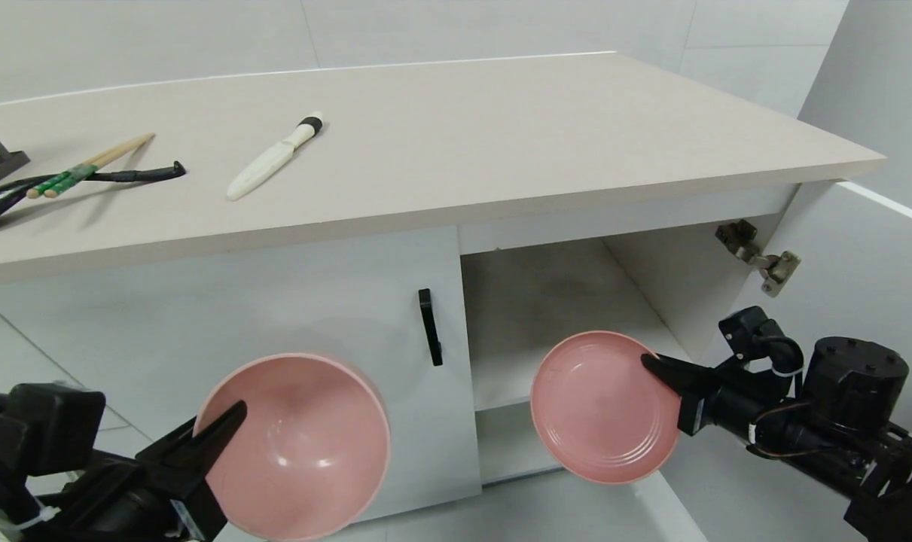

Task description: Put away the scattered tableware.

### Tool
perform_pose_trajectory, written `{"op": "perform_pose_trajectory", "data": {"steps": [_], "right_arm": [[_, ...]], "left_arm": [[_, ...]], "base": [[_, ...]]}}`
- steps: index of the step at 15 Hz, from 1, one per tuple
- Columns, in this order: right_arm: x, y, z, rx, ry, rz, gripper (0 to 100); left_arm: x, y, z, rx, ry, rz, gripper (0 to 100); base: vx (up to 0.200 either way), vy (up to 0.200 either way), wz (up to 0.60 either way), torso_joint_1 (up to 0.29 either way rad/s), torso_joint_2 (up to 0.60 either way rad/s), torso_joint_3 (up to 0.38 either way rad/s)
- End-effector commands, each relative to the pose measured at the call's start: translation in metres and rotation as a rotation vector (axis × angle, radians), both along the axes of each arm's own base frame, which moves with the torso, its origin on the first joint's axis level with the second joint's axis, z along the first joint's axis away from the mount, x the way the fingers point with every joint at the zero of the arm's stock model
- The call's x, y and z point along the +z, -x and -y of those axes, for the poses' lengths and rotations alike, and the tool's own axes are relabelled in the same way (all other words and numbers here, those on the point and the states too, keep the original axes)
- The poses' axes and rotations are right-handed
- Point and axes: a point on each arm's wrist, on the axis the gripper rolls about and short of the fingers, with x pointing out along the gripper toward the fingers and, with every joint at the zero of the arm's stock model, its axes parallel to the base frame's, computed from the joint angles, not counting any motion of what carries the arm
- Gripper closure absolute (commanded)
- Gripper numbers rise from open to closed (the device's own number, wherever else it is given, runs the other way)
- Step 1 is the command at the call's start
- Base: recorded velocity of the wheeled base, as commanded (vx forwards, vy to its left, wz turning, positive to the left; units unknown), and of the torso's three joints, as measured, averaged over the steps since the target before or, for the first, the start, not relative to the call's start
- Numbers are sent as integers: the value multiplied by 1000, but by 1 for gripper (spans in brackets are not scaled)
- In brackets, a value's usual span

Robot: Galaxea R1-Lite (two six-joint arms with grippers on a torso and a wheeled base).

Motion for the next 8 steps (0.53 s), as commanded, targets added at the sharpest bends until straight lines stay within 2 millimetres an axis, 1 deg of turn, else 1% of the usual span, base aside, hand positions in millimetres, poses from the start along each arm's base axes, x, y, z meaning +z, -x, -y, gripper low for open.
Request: {"op": "perform_pose_trajectory", "data": {"steps": [1,6,8], "right_arm": [[-4,-3,-1,0,4,-11,100],[-8,-11,-4,-2,-15,-19,100],[-6,-24,-9,-9,-82,-25,100]], "left_arm": [[9,10,-6,2,39,63,100],[10,11,-6,0,41,66,100],[8,9,-5,2,33,49,100]], "base": [[0,0,0,0,0,0],[0,0,0,0,0,0],[0,0,0,0,0,0]]}}
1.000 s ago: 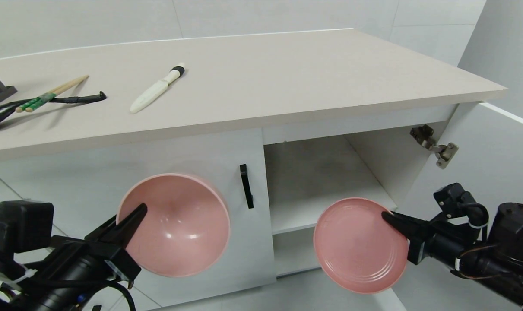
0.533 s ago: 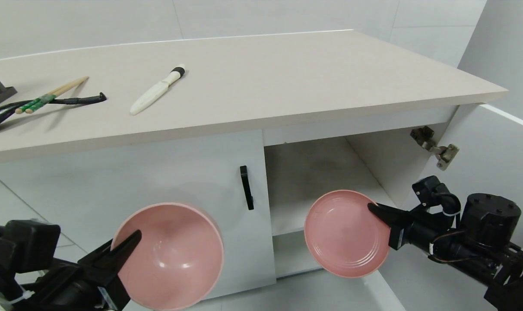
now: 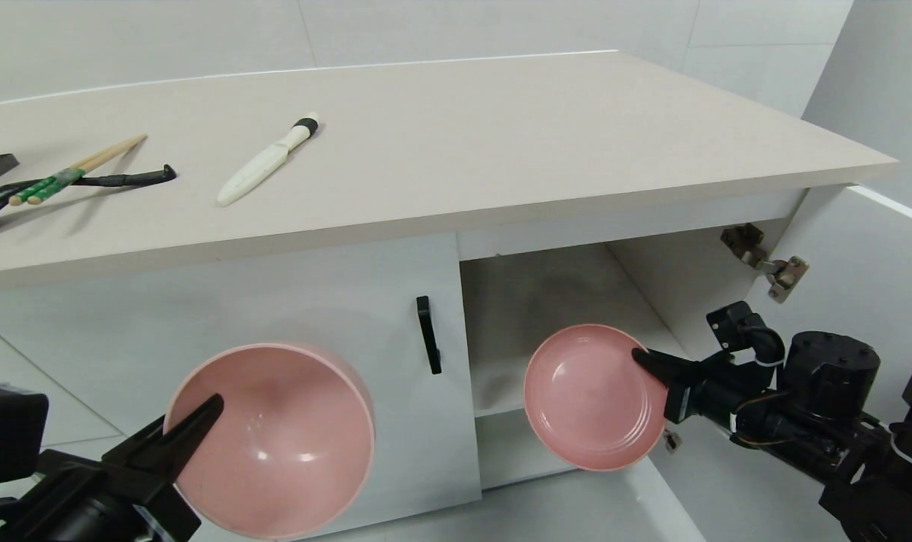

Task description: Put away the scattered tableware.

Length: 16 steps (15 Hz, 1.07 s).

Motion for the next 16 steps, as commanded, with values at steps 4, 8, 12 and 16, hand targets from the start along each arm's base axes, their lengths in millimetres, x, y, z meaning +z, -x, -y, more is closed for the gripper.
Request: {"op": "perform_pose_trajectory", "data": {"steps": [4,8,12,16], "right_arm": [[-14,-36,-11,-63,-87,-24,100],[-32,-72,-22,-114,-146,-15,100],[-48,-91,-27,-118,-148,-9,100],[-65,-109,-32,-121,-152,0,100]], "left_arm": [[3,-5,0,38,9,6,100],[5,-11,-3,88,52,-2,100],[1,-16,-1,95,54,-31,100],[5,-18,1,94,87,-19,100]], "base": [[0,0,0,0,0,0],[0,0,0,0,0,0],[0,0,0,0,0,0],[0,0,0,0,0,0]]}}
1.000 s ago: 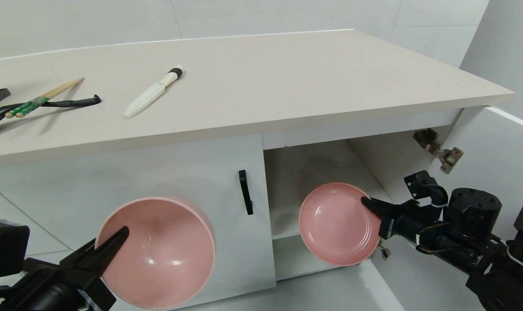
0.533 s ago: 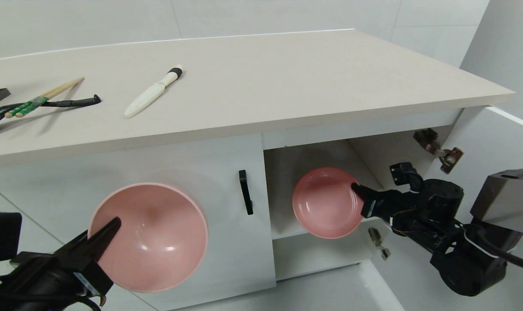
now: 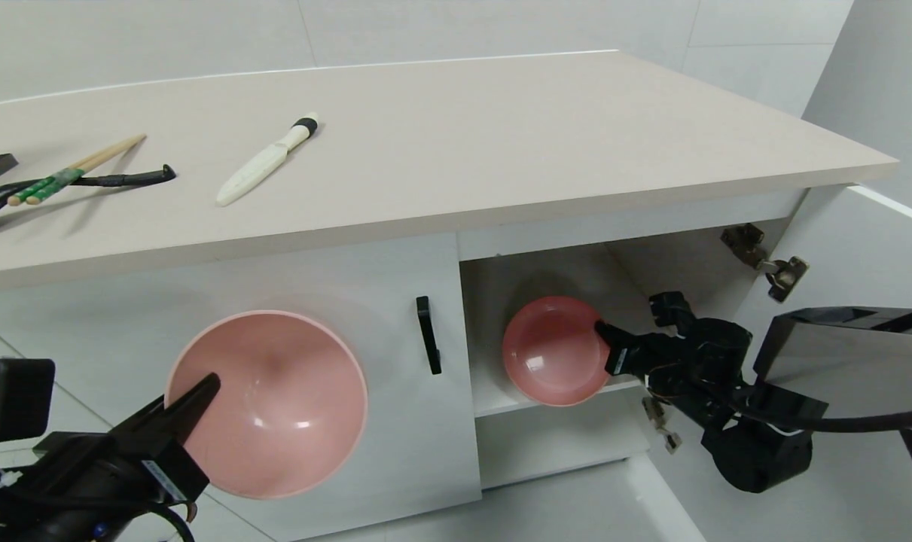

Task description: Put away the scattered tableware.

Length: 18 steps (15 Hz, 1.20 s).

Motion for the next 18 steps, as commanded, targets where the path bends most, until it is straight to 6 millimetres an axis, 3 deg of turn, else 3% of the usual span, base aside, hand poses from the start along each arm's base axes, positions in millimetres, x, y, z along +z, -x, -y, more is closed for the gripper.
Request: {"op": "perform_pose_trajectory", "data": {"steps": [1,4,9,14,15,18], "right_arm": [[-14,-8,-2,0,4,-11,100],[-11,-25,-9,0,-18,51,100],[-15,-28,-9,-5,-17,51,100],[-19,-32,-8,-23,-19,53,100],[-21,-34,-6,-30,-18,51,0],[-19,-36,-4,-34,-17,63,0]], "left_arm": [[0,-1,1,0,-1,-1,100],[-2,-3,2,0,-7,-15,100],[-2,-3,4,-16,-18,-14,100],[-3,-2,24,-140,-52,-27,100],[-2,-5,26,-141,-52,-24,100],[0,-11,30,-143,-54,-24,100]], "base": [[0,0,0,0,0,0],[0,0,0,0,0,0],[0,0,0,0,0,0],[0,0,0,0,0,0],[0,0,0,0,0,0],[0,0,0,0,0,0]]}}
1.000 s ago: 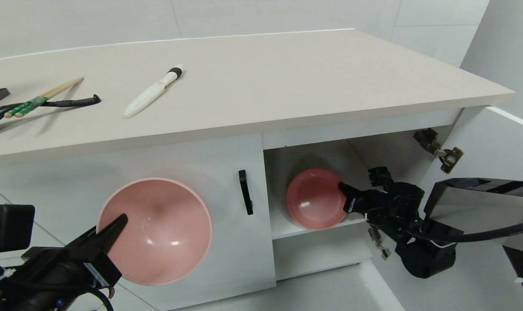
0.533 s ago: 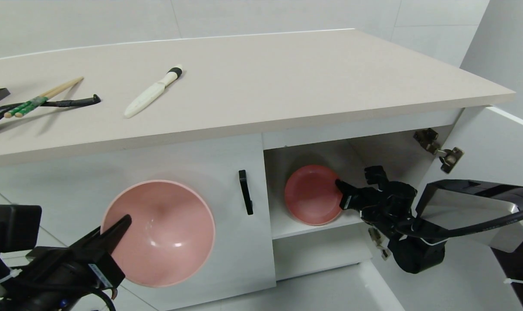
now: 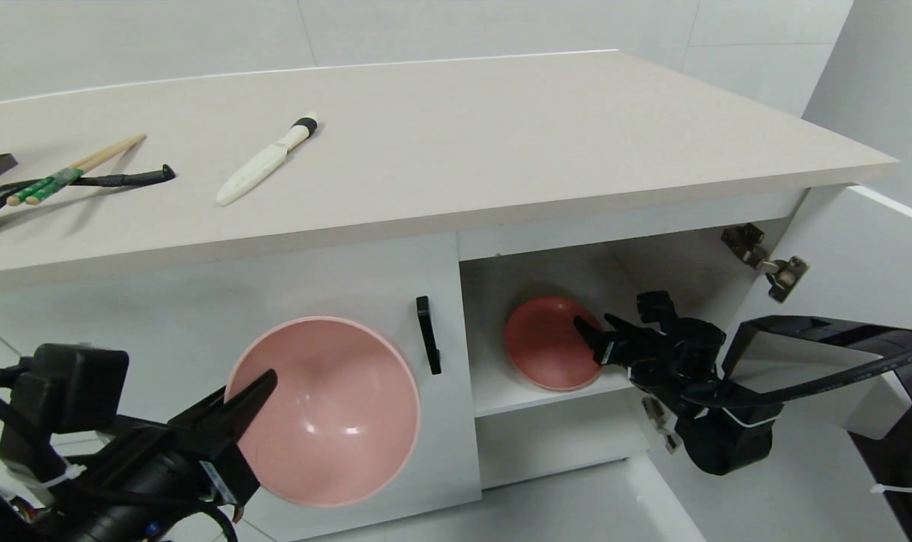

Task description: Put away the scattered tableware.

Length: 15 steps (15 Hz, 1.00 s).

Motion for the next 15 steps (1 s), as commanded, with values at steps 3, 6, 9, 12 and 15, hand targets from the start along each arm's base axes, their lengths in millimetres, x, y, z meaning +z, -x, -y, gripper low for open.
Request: {"op": "perform_pose_trajectory", "data": {"steps": [3,6,9,12,15], "right_arm": [[19,0,0,-2,-10,48,0],[69,24,5,-9,21,128,0],[85,78,11,21,97,80,0],[98,137,29,20,129,19,0],[116,177,39,37,123,36,0]], "left_arm": [[-2,-7,5,-2,-35,4,100],[-4,-14,11,-11,-72,30,100],[-5,-20,30,-74,-48,70,100],[-10,-21,52,-121,-16,112,100],[-17,-15,68,-137,-47,107,100]], "base": [[0,0,0,0,0,0],[0,0,0,0,0,0],[0,0,0,0,0,0],[0,0,0,0,0,0],[0,0,0,0,0,0]]}}
